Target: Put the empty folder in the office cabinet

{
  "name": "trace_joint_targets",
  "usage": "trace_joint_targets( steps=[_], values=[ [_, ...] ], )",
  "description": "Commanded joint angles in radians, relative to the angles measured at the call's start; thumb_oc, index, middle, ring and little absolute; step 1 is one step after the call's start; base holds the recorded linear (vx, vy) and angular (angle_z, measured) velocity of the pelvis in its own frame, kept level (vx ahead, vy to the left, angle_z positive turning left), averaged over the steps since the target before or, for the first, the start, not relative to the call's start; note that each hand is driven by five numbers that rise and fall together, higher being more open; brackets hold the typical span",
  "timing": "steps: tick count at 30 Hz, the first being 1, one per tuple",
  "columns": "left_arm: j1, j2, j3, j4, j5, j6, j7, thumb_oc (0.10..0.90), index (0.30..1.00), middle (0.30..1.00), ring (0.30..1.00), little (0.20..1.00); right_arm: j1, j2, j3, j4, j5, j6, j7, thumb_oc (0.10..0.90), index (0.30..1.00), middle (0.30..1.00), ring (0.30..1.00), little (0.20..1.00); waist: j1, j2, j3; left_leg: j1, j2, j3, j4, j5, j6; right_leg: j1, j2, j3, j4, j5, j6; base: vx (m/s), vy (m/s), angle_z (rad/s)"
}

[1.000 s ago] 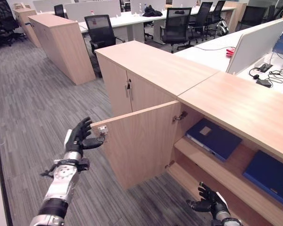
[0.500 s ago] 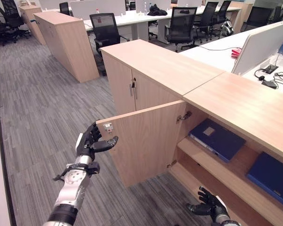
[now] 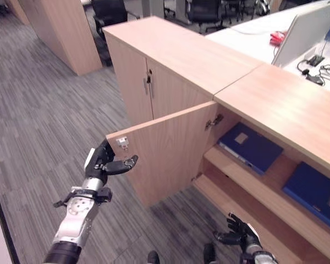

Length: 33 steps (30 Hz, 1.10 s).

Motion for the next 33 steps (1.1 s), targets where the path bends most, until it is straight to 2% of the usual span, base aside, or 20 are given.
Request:
trace_joint_targets(
  steps=[1,2,3,4,8,11,12,17,19,20,21,22,24,25,26,27,28,29,31,33],
  values=[
    [-0.019,-0.068,-0.118,-0.115,0.036,-0.009,-0.200,0.800,0.900,0.900,0.900,0.900,-0.106,-0.028,-0.015,-0.079,-0.018,-0.066,-0.009,0.800,0.900,0.900,0.900,0.900,-0.068,0.016,0.008,0.037,-0.001,0.009,0.009,-0.094,-0.050,0.097,-0.053,0.045,0.023,-0.026,0.033,-0.23,-0.194,-0.56],
    [0.043,-0.088,-0.101,-0.104,0.010,0.008,-0.211,0.800,0.900,0.900,0.900,0.900,-0.114,-0.032,-0.015,-0.080,-0.028,-0.062,-0.010,0.800,0.900,0.900,0.900,0.900,-0.035,0.008,-0.005,0.020,0.005,0.037,0.018,-0.077,-0.051,0.142,-0.085,0.036,0.023,0.001,0.049,-0.16,-0.207,-0.69],
    [0.069,-0.087,-0.089,-0.108,0.017,0.009,-0.215,0.800,0.900,0.900,0.900,0.900,-0.115,-0.037,-0.019,-0.086,-0.037,-0.057,-0.009,0.800,0.900,0.900,0.900,0.900,-0.017,0.001,-0.013,0.009,0.009,0.051,0.022,-0.067,-0.052,0.172,-0.088,0.030,-0.007,0.015,0.058,-0.18,-0.275,-0.87],
    [0.097,-0.088,-0.090,-0.115,0.021,0.015,-0.223,0.800,0.900,0.900,0.900,0.900,-0.108,-0.034,-0.027,-0.093,-0.037,-0.054,-0.007,0.800,0.900,0.900,0.900,0.900,-0.012,-0.007,-0.016,0.013,0.008,0.053,0.027,-0.064,-0.057,0.188,-0.088,0.040,-0.022,0.012,0.068,-0.07,-0.222,-0.73],
    [0.176,-0.094,-0.066,-0.133,0.036,0.025,-0.241,0.800,0.900,0.900,0.900,0.900,-0.080,-0.036,-0.031,-0.111,-0.043,-0.050,0.006,0.800,0.900,0.900,0.900,0.900,-0.021,0.005,-0.022,0.036,0.036,0.072,0.045,-0.050,-0.079,0.222,-0.047,0.060,-0.095,-0.025,0.071,-0.01,-0.192,-0.45],
    [0.200,-0.108,-0.073,-0.129,0.034,0.037,-0.253,0.800,0.900,0.900,0.900,0.900,-0.063,-0.058,-0.025,-0.117,-0.064,-0.045,0.013,0.800,0.900,0.900,0.900,0.900,-0.045,0.027,-0.017,0.041,0.093,0.083,0.063,-0.008,-0.115,0.243,0.017,0.081,-0.159,-0.067,0.046,-0.07,-0.276,-0.45],
    [0.203,-0.122,-0.095,-0.140,0.037,0.046,-0.264,0.800,0.900,0.900,0.900,0.900,-0.054,-0.077,-0.030,-0.106,-0.070,-0.044,0.006,0.800,0.900,0.900,0.900,0.900,-0.072,0.051,-0.009,0.044,0.146,0.095,0.075,0.034,-0.145,0.263,0.072,0.102,-0.200,-0.095,0.022,-0.12,-0.400,-0.42],
    [0.189,-0.144,-0.146,-0.150,0.036,0.055,-0.277,0.800,0.900,0.900,0.900,0.900,-0.037,-0.096,-0.049,-0.092,-0.060,-0.053,-0.012,0.800,0.900,0.900,0.900,0.900,-0.130,0.086,0.001,0.069,0.236,0.131,0.090,0.093,-0.184,0.286,0.143,0.138,-0.216,-0.135,-0.016,-0.06,-0.219,-0.42],
    [0.185,-0.154,-0.162,-0.153,0.037,0.055,-0.280,0.800,0.900,0.900,0.900,0.900,-0.028,-0.104,-0.050,-0.096,-0.063,-0.057,-0.013,0.800,0.900,0.900,0.900,0.900,-0.157,0.095,0.007,0.085,0.265,0.152,0.123,0.091,-0.189,0.292,0.165,0.165,-0.214,-0.148,-0.034,-0.04,-0.146,-0.65],
    [0.182,-0.157,-0.167,-0.153,0.036,0.055,-0.279,0.800,0.900,0.900,0.900,0.900,-0.026,-0.107,-0.049,-0.094,-0.064,-0.056,-0.014,0.800,0.900,0.900,0.900,0.900,-0.163,0.096,0.009,0.084,0.269,0.145,0.141,0.091,-0.187,0.292,0.169,0.176,-0.214,-0.153,-0.039,-0.05,-0.107,-0.62],
    [0.175,-0.158,-0.174,-0.154,0.032,0.053,-0.273,0.800,0.900,0.900,0.900,0.900,-0.031,-0.116,-0.045,-0.092,-0.066,-0.058,-0.017,0.800,0.900,0.900,0.900,0.900,-0.163,0.101,0.015,0.077,0.268,0.109,0.166,0.102,-0.187,0.291,0.176,0.196,-0.212,-0.157,-0.045,-0.03,-0.057,-0.54],
    [0.174,-0.159,-0.174,-0.153,0.032,0.052,-0.272,0.800,0.900,0.900,0.900,0.900,-0.032,-0.117,-0.046,-0.092,-0.066,-0.058,-0.017,0.800,0.900,0.900,0.900,0.900,-0.163,0.102,0.016,0.076,0.270,0.108,0.169,0.101,-0.188,0.291,0.177,0.196,-0.211,-0.157,-0.046,-0.02,-0.028,-0.72],
    [0.160,-0.164,-0.182,-0.151,0.026,0.047,-0.258,0.800,0.900,0.900,0.900,0.900,-0.046,-0.129,-0.035,-0.085,-0.071,-0.055,-0.026,0.800,0.900,0.900,0.900,0.900,-0.151,0.107,0.020,0.046,0.233,-0.009,0.197,0.108,-0.175,0.279,0.188,0.228,-0.209,-0.155,-0.057,-0.01,-0.048,-0.83],
    [0.159,-0.168,-0.182,-0.151,0.025,0.044,-0.250,0.800,0.900,0.900,0.900,0.900,-0.047,-0.133,-0.026,-0.083,-0.075,-0.052,-0.026,0.800,0.900,0.900,0.900,0.900,-0.146,0.102,0.020,0.037,0.197,-0.076,0.198,0.084,-0.161,0.272,0.186,0.254,-0.206,-0.153,-0.059,0.04,-0.084,-0.98],
    [0.159,-0.173,-0.181,-0.149,0.025,0.038,-0.238,0.800,0.900,0.900,0.900,0.900,-0.051,-0.137,-0.013,-0.075,-0.081,-0.051,-0.022,0.800,0.900,0.900,0.900,0.900,-0.136,0.094,0.019,0.030,0.141,-0.163,0.196,0.037,-0.139,0.262,0.186,0.294,-0.203,-0.150,-0.063,0.11,-0.115,-1.32],
    [0.153,-0.185,-0.178,-0.141,0.026,0.031,-0.224,0.800,0.900,0.900,0.900,0.900,-0.059,-0.141,0.015,-0.065,-0.098,-0.045,-0.007,0.800,0.900,0.900,0.900,0.900,-0.116,0.082,0.015,0.022,0.034,-0.323,0.182,-0.053,-0.113,0.247,0.199,0.372,-0.199,-0.141,-0.072,0.11,-0.092,-1.67],
    [0.153,-0.185,-0.178,-0.140,0.026,0.030,-0.224,0.800,0.900,0.900,0.900,0.900,-0.059,-0.141,0.015,-0.064,-0.098,-0.045,-0.007,0.800,0.900,0.900,0.900,0.900,-0.116,0.081,0.014,0.021,0.032,-0.323,0.185,-0.057,-0.112,0.247,0.197,0.371,-0.198,-0.143,-0.071,0.14,-0.079,-2.14],
    [0.145,-0.193,-0.172,-0.133,0.031,0.023,-0.214,0.800,0.900,0.900,0.900,0.900,-0.062,-0.140,0.029,-0.057,-0.105,-0.044,0.003,0.800,0.900,0.900,0.900,0.900,-0.106,0.076,0.010,0.000,-0.032,-0.411,0.178,-0.077,-0.106,0.241,0.217,0.418,-0.188,-0.141,-0.078,0.08,-0.018,-1.95],
    [0.139,-0.195,-0.166,-0.122,0.036,0.020,-0.205,0.800,0.900,0.900,0.900,0.900,-0.061,-0.140,0.034,-0.057,-0.107,-0.043,0.009,0.800,0.900,0.900,0.900,0.900,-0.100,0.073,0.012,-0.019,-0.052,-0.437,0.182,-0.075,-0.106,0.241,0.225,0.439,-0.179,-0.141,-0.078,0.08,-0.025,-1.98],
    [0.124,-0.201,-0.156,-0.102,0.037,0.013,-0.199,0.800,0.900,0.900,0.900,0.900,-0.062,-0.133,0.042,-0.056,-0.105,-0.041,0.018,0.800,0.900,0.900,0.900,0.900,-0.105,0.067,0.012,-0.009,-0.055,-0.423,0.173,-0.085,-0.105,0.243,0.229,0.455,-0.175,-0.146,-0.078,0.06,0.002,-1.07]
  ],
)
